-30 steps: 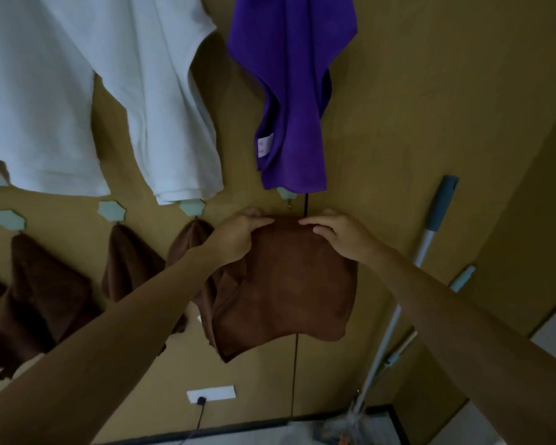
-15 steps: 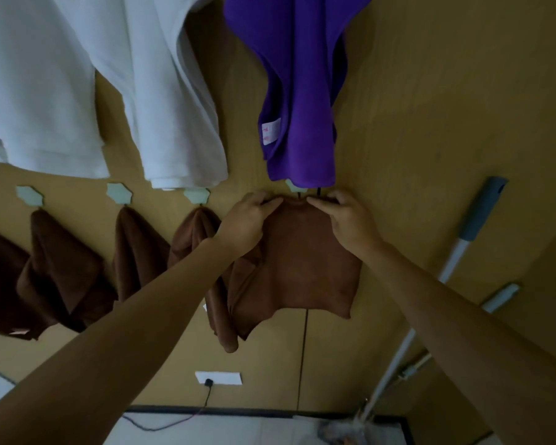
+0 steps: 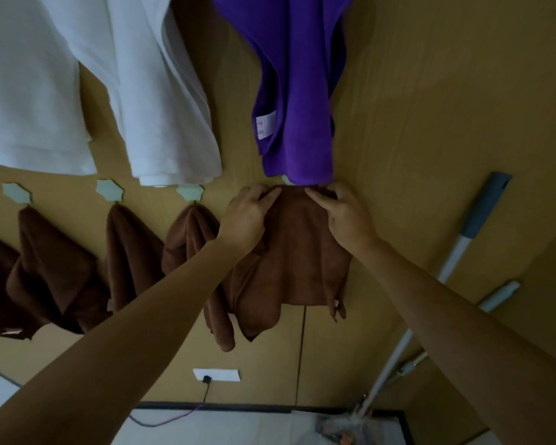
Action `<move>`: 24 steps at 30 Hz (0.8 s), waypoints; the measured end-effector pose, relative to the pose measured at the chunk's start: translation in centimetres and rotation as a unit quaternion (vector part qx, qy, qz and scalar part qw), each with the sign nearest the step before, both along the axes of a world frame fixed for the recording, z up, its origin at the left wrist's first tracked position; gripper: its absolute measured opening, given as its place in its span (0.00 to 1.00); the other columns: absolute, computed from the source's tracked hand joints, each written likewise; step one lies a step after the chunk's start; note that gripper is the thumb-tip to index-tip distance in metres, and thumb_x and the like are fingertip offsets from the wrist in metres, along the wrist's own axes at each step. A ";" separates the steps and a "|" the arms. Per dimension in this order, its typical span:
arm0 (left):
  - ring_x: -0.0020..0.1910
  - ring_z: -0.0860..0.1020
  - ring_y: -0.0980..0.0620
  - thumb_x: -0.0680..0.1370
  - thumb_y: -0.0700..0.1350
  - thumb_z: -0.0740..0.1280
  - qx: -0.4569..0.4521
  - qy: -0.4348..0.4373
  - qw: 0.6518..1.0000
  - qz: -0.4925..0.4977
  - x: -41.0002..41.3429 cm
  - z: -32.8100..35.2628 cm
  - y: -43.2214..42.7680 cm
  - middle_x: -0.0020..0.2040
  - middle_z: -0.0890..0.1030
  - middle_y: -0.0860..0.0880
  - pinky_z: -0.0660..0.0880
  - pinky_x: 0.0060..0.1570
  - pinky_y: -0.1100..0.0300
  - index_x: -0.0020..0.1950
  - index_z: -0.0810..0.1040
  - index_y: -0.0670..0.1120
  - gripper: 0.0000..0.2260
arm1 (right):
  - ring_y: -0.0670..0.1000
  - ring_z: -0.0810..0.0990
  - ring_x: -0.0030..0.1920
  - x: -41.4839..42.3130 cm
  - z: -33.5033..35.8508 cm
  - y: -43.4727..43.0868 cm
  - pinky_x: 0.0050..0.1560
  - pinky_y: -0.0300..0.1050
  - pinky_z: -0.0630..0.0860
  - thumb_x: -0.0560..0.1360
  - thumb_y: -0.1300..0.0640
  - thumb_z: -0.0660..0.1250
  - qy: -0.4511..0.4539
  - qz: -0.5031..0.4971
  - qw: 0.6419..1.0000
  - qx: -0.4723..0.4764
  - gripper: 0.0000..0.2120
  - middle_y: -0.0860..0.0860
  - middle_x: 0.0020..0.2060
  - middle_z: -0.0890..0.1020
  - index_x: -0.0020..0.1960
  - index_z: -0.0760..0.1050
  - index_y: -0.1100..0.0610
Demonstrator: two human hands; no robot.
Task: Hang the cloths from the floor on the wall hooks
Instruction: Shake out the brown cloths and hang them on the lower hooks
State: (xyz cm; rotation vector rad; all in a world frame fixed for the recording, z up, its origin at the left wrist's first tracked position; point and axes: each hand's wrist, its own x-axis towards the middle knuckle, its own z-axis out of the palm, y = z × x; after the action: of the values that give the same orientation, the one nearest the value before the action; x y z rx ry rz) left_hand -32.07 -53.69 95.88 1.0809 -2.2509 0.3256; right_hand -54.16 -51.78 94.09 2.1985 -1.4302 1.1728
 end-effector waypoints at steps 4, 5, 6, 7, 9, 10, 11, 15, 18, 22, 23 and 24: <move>0.50 0.77 0.35 0.69 0.26 0.64 0.033 0.004 0.999 -0.010 -0.9 -1.2 0.3 0.56 0.77 0.36 0.77 0.46 0.47 0.67 0.75 0.39 0.26 | 0.56 0.78 0.41 0.1 -1.4 0.3 0.46 0.45 0.78 0.77 0.68 0.59 0.013 -0.001 0.999 0.043 0.22 0.58 0.46 0.76 0.68 0.75 0.55; 0.52 0.76 0.37 0.71 0.27 0.63 0.053 0.010 0.998 -0.011 -1.1 -1.4 0.3 0.57 0.77 0.37 0.76 0.48 0.48 0.68 0.75 0.40 0.25 | 0.56 0.78 0.41 0.3 -1.4 0.4 0.46 0.44 0.77 0.77 0.70 0.60 -0.001 0.003 0.998 0.058 0.22 0.58 0.46 0.76 0.68 0.75 0.55; 0.54 0.75 0.38 0.73 0.28 0.62 0.079 0.020 0.997 -0.016 -1.2 -1.5 0.2 0.57 0.76 0.38 0.75 0.50 0.49 0.68 0.74 0.41 0.25 | 0.55 0.78 0.42 0.5 -1.3 0.5 0.47 0.43 0.76 0.77 0.71 0.60 -0.019 0.008 0.997 0.077 0.22 0.57 0.46 0.76 0.68 0.75 0.55; 0.55 0.74 0.40 0.74 0.28 0.60 0.108 0.036 0.993 -0.022 -1.4 -1.5 0.2 0.58 0.75 0.39 0.75 0.51 0.49 0.69 0.74 0.42 0.24 | 0.55 0.78 0.43 0.7 -1.2 0.6 0.48 0.42 0.76 0.78 0.70 0.60 -0.038 0.013 0.994 0.097 0.22 0.56 0.47 0.75 0.68 0.74 0.55; 0.55 0.74 0.42 0.76 0.30 0.59 0.167 0.062 0.983 -0.036 -1.7 -1.7 0.1 0.57 0.74 0.41 0.74 0.52 0.51 0.70 0.73 0.43 0.23 | 0.54 0.77 0.43 1.1 -0.9 0.8 0.48 0.37 0.73 0.80 0.67 0.59 -0.072 0.022 0.988 0.137 0.19 0.53 0.47 0.74 0.68 0.74 0.55; 0.54 0.74 0.43 0.76 0.31 0.59 0.190 0.069 0.978 -0.045 -2.0 -1.7 0.1 0.57 0.73 0.41 0.74 0.52 0.52 0.70 0.72 0.43 0.23 | 0.52 0.77 0.43 1.3 -0.7 0.9 0.46 0.34 0.72 0.80 0.65 0.60 -0.087 0.020 0.984 0.155 0.18 0.51 0.48 0.73 0.68 0.74 0.55; 0.54 0.74 0.43 0.77 0.32 0.59 0.208 0.076 0.974 -0.052 -2.2 -1.8 0.3 0.57 0.73 0.41 0.73 0.52 0.54 0.70 0.71 0.43 0.22 | 0.51 0.76 0.42 1.4 -0.5 1.1 0.44 0.30 0.70 0.81 0.63 0.60 -0.100 0.015 0.980 0.173 0.18 0.48 0.49 0.71 0.69 0.74 0.54; 0.60 0.69 0.47 0.78 0.45 0.64 0.205 0.081 0.975 -0.019 -3.0 -1.6 0.7 0.61 0.71 0.45 0.71 0.58 0.53 0.68 0.73 0.44 0.19 | 0.46 0.73 0.48 1.8 0.0 1.4 0.48 0.32 0.66 0.78 0.53 0.66 -0.102 -0.016 0.978 0.184 0.18 0.49 0.53 0.72 0.67 0.75 0.53; 0.61 0.66 0.46 0.77 0.53 0.65 0.120 -0.012 0.991 0.060 -3.3 -1.4 1.1 0.62 0.70 0.46 0.69 0.55 0.50 0.64 0.76 0.46 0.19 | 0.56 0.75 0.49 2.1 -0.9 1.4 0.50 0.47 0.73 0.73 0.55 0.73 -0.043 -0.081 0.993 0.070 0.16 0.56 0.50 0.76 0.59 0.81 0.56; 0.56 0.71 0.44 0.77 0.51 0.66 0.153 0.019 0.987 0.034 -3.8 -1.6 1.2 0.55 0.74 0.42 0.72 0.52 0.52 0.57 0.78 0.40 0.16 | 0.59 0.75 0.50 2.8 -1.5 1.6 0.46 0.56 0.75 0.68 0.55 0.76 -0.001 -0.159 0.987 0.037 0.16 0.54 0.49 0.79 0.55 0.82 0.54; 0.53 0.73 0.44 0.77 0.49 0.66 0.176 0.038 0.983 0.023 -3.9 -1.5 1.3 0.53 0.75 0.41 0.71 0.48 0.55 0.55 0.78 0.39 0.15 | 0.59 0.75 0.50 3.0 -1.5 1.7 0.46 0.57 0.75 0.69 0.56 0.76 -0.001 -0.160 0.986 0.037 0.15 0.54 0.47 0.80 0.55 0.82 0.56; 0.50 0.75 0.44 0.78 0.48 0.66 0.199 0.052 0.978 0.018 -3.9 -1.5 1.4 0.50 0.76 0.41 0.68 0.44 0.58 0.53 0.77 0.38 0.13 | 0.59 0.77 0.50 3.0 -1.5 1.7 0.48 0.56 0.75 0.70 0.58 0.74 -0.010 -0.155 0.987 0.044 0.13 0.54 0.46 0.82 0.54 0.81 0.57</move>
State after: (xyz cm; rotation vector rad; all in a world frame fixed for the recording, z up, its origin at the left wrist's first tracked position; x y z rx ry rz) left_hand -35.97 -52.26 94.34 1.3071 -2.2577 -0.1744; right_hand -51.13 -50.05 92.59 1.9294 -1.7848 1.0417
